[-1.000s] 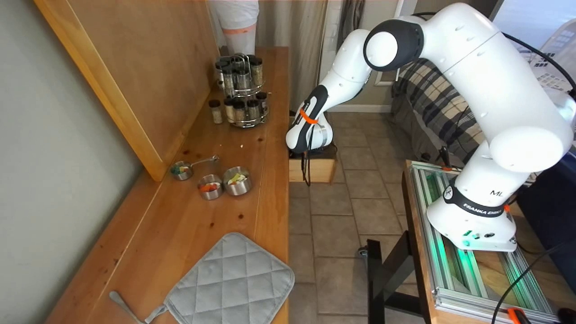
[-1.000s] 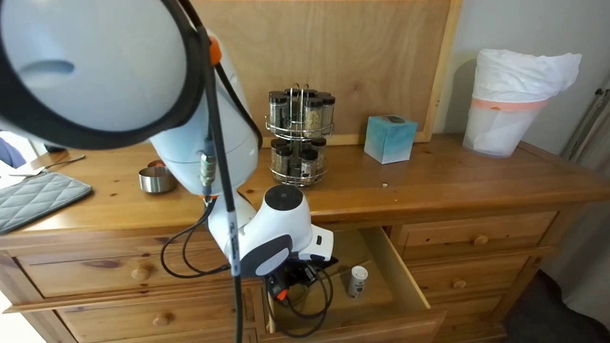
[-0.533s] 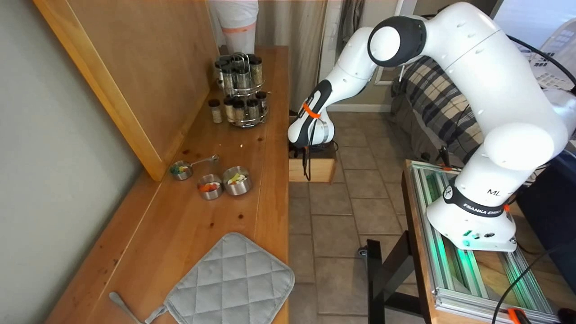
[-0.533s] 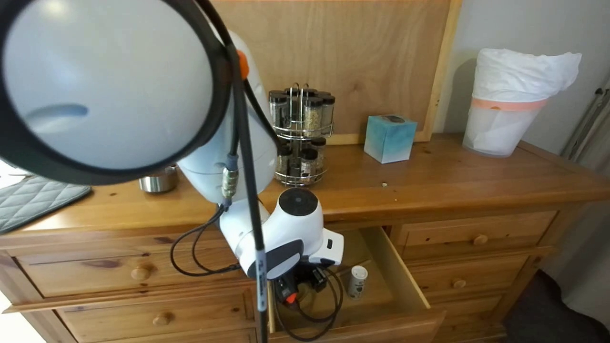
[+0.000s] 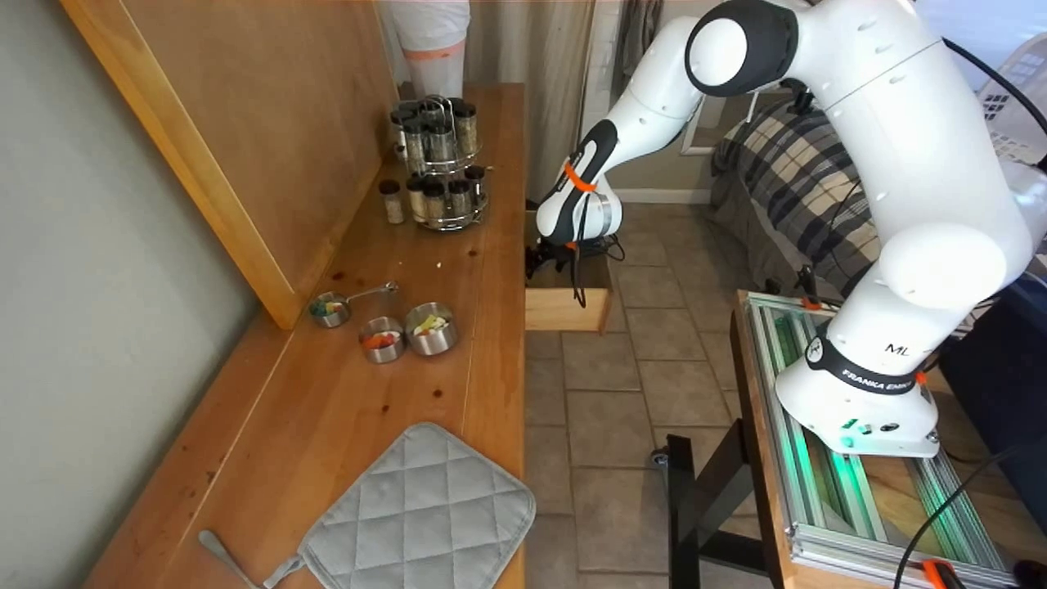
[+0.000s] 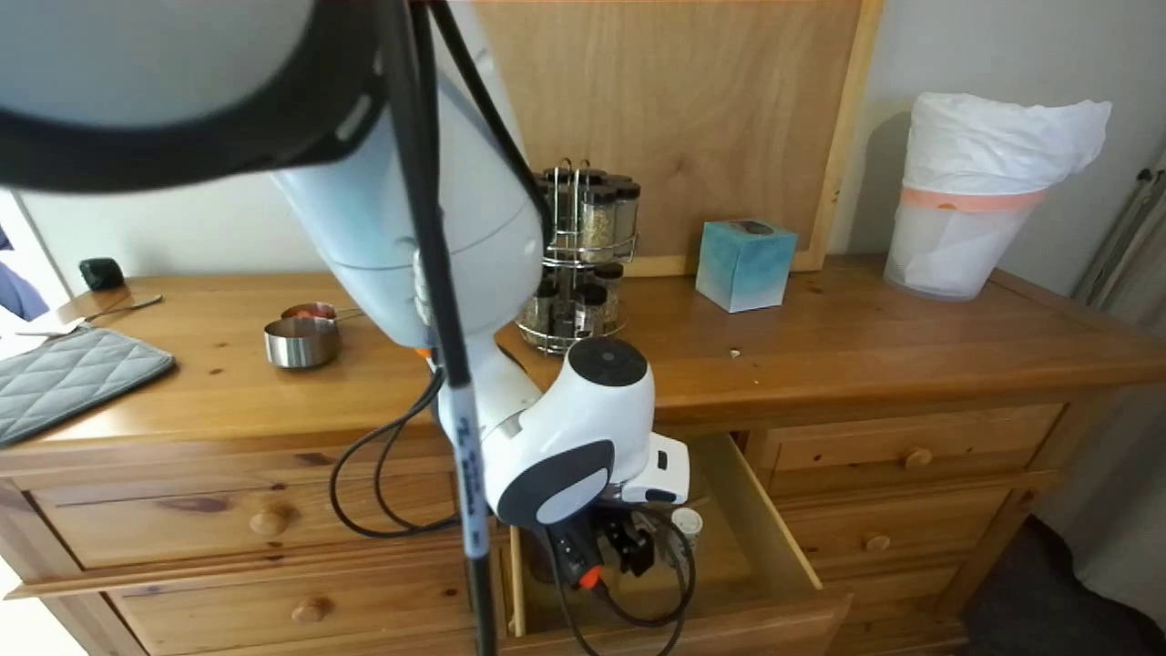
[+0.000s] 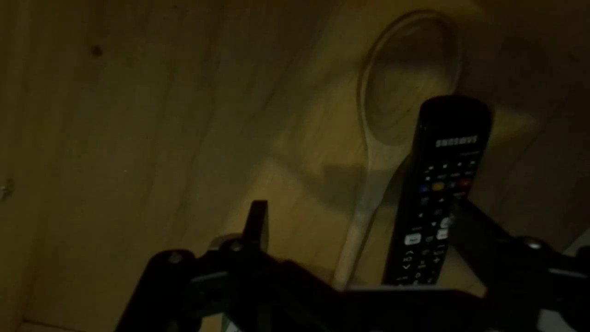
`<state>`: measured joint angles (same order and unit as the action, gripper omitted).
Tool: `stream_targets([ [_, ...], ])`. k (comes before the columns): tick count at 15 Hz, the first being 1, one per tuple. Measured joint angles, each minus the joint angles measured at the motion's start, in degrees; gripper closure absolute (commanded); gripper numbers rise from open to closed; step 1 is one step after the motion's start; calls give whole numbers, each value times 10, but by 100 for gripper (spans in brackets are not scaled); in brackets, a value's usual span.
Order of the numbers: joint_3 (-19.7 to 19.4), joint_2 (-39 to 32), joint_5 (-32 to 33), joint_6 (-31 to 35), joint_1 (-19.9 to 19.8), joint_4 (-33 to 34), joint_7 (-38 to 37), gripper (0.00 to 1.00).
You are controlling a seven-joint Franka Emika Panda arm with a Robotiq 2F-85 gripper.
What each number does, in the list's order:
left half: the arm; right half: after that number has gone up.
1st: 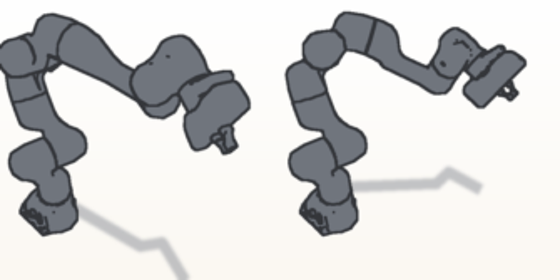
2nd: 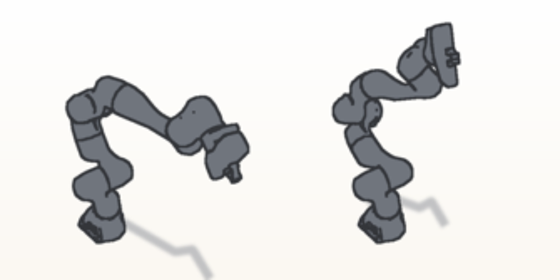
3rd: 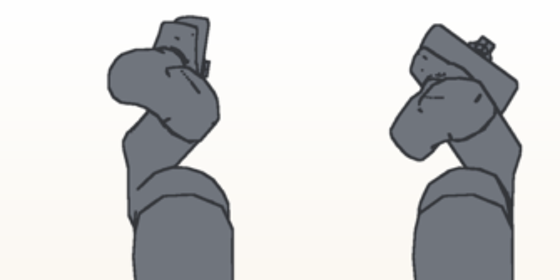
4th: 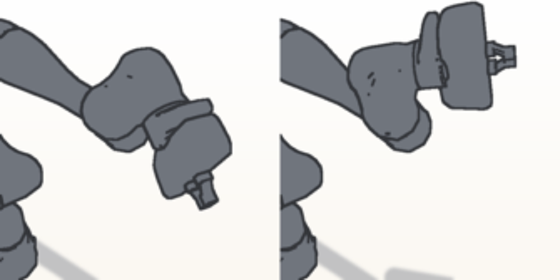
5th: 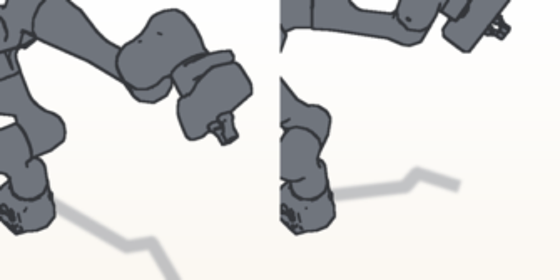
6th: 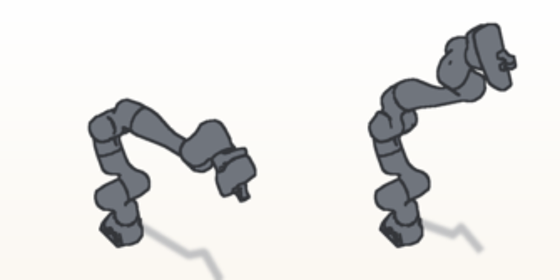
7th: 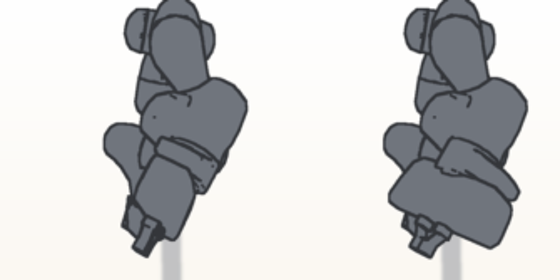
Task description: Pick up the black remote and place it in the open upper drawer
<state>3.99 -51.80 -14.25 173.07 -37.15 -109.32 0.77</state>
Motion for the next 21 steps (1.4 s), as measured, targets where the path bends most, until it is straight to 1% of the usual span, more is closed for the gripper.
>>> stream_targets([
  [6,-19,93,33,-8,11,-88,54,0],
  [8,-36,130,52,-14,26,-123,65,0],
  [10,-69,172,69,-23,58,-158,66,0],
  [12,-114,216,82,-37,103,-191,63,0],
  [15,-165,289,111,-94,158,-231,61,0],
  [18,-196,359,172,-153,203,-258,61,0],
  [21,-199,420,246,-194,235,-273,65,0],
])
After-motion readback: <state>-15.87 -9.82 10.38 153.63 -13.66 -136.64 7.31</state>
